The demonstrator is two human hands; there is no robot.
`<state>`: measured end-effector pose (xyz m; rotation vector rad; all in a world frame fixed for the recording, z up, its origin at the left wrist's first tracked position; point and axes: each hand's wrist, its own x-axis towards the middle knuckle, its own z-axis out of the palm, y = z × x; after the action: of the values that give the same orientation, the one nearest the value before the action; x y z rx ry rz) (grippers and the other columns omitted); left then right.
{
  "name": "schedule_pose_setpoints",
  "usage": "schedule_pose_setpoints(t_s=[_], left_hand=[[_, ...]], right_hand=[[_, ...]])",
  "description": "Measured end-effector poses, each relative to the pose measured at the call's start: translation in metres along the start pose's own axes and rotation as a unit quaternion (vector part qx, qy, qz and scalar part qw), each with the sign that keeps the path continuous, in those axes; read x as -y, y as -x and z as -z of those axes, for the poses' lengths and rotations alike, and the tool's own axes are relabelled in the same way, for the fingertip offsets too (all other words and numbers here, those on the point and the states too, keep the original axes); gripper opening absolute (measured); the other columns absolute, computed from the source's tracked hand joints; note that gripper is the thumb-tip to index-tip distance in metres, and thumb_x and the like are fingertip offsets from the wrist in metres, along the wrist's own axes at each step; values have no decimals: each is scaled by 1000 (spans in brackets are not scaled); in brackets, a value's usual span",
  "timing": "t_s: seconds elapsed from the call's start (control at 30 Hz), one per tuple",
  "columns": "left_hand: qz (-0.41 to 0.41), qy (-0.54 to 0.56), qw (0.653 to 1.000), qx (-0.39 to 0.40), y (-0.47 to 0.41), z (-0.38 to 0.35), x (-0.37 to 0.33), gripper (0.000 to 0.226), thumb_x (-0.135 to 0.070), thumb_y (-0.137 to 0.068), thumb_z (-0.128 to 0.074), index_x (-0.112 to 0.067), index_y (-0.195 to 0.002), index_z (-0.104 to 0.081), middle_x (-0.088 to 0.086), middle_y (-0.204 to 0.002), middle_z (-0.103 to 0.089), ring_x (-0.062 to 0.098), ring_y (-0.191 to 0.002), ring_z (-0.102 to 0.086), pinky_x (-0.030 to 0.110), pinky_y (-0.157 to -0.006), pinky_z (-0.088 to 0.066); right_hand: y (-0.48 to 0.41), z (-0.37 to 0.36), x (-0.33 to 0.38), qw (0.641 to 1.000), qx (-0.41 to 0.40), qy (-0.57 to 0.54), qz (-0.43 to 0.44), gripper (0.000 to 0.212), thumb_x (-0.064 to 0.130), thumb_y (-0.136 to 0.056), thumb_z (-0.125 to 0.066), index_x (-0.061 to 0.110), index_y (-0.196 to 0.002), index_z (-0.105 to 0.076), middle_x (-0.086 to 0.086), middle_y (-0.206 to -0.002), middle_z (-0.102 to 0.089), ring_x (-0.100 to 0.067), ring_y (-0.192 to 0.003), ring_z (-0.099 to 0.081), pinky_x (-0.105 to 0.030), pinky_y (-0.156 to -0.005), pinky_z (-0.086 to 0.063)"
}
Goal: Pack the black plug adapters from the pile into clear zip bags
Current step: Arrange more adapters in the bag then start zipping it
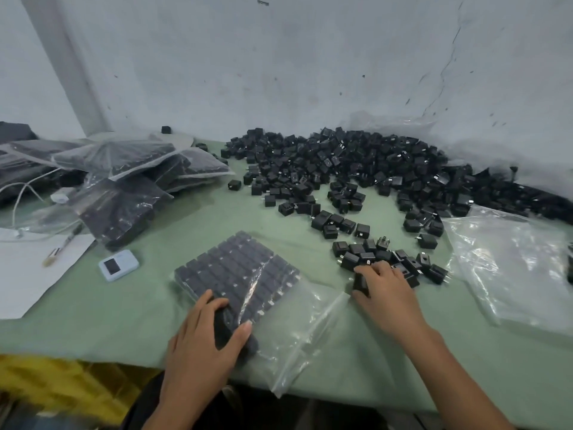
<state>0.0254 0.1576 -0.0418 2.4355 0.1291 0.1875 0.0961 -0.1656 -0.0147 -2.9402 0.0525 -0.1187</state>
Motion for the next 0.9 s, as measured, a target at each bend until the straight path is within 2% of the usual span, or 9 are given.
schedule_pose_setpoints(t_s=[0.13, 0.2, 0.27, 0.33, 0.43, 0.57, 0.67, 0.73, 0.9], left_hand=[[0, -1, 1000, 0, 0, 0, -1, 63, -88, -71, -36, -54, -125, -32, -18, -161, -20, 11, -144, -31, 48, -115, -30], [-1, -2, 1000, -2, -1, 0, 0, 68, -88, -70, -35, -52, -127, -34, -17, -161, -21, 11, -144, -31, 48, -114, -30], [-2, -4, 1000, -3, -1, -2, 1, 69, -87, -72, -35, -50, -130, -36, -18, -161, -21, 10, -144, -31, 47, -114, -30], [-4, -5, 1000, -5, -1, -4, 2, 66, -84, -76, -41, -48, -132, -38, -19, -161, -21, 9, -143, -32, 46, -113, -30], [-6, -10, 1000, -9, -1, -6, 4, 61, -77, -82, -47, -45, -133, -40, -22, -160, -19, 7, -142, -33, 44, -111, -30], [-8, -12, 1000, -7, -2, -6, 5, 61, -76, -83, -48, -45, -135, -39, -22, -160, -19, 6, -142, -31, 42, -111, -28], [-12, -18, 1000, -4, -1, -6, 5, 64, -78, -83, -44, -45, -136, -38, -22, -160, -18, 7, -143, -30, 43, -111, -29], [-14, -18, 1000, -2, -1, -6, 5, 64, -79, -82, -42, -44, -136, -38, -21, -160, -17, 7, -143, -29, 44, -113, -28], [-18, -19, 1000, 3, 0, -6, 5, 63, -76, -85, -43, -42, -139, -36, -18, -161, -17, 8, -145, -27, 44, -114, -27]], right_hand=[[5, -1, -3, 1000, 4, 13, 20, 40, 49, -91, -61, 36, -128, -51, 6, -128, -49, -20, -115, -42, -31, -100, -33], [12, 4, -6, 1000, 1, -23, 15, 37, 48, -90, -63, 35, -123, -53, 8, -124, -53, -19, -113, -45, -32, -99, -36], [28, 12, -10, 989, -8, -149, 5, 28, 42, -91, -66, 35, -115, -54, 13, -115, -60, -14, -105, -54, -33, -93, -44], [51, 23, -13, 953, -2, -303, -12, 20, 36, -88, -71, 41, -104, -61, 18, -101, -67, -7, -89, -63, -25, -81, -51], [87, 29, -5, 904, 63, -423, -12, 25, 24, -85, -75, 46, -96, -73, 17, -90, -73, -4, -75, -67, -17, -74, -50], [107, 13, 34, 894, 167, -412, 56, 22, 24, -91, -71, 38, -108, -73, 26, -103, -72, 8, -98, -64, -7, -85, -44], [103, -4, 65, 914, 143, -361, 120, 18, 29, -95, -65, 33, -112, -69, 19, -112, -67, 7, -108, -58, -11, -92, -43], [96, -12, 80, 924, 112, -342, 129, 21, 30, -97, -61, 29, -117, -67, 15, -117, -62, 2, -110, -56, -16, -96, -43], [77, -34, 103, 933, 71, -323, 144, 12, 32, -95, -61, 34, -106, -64, 8, -109, -59, -2, -102, -53, -15, -89, -40]])
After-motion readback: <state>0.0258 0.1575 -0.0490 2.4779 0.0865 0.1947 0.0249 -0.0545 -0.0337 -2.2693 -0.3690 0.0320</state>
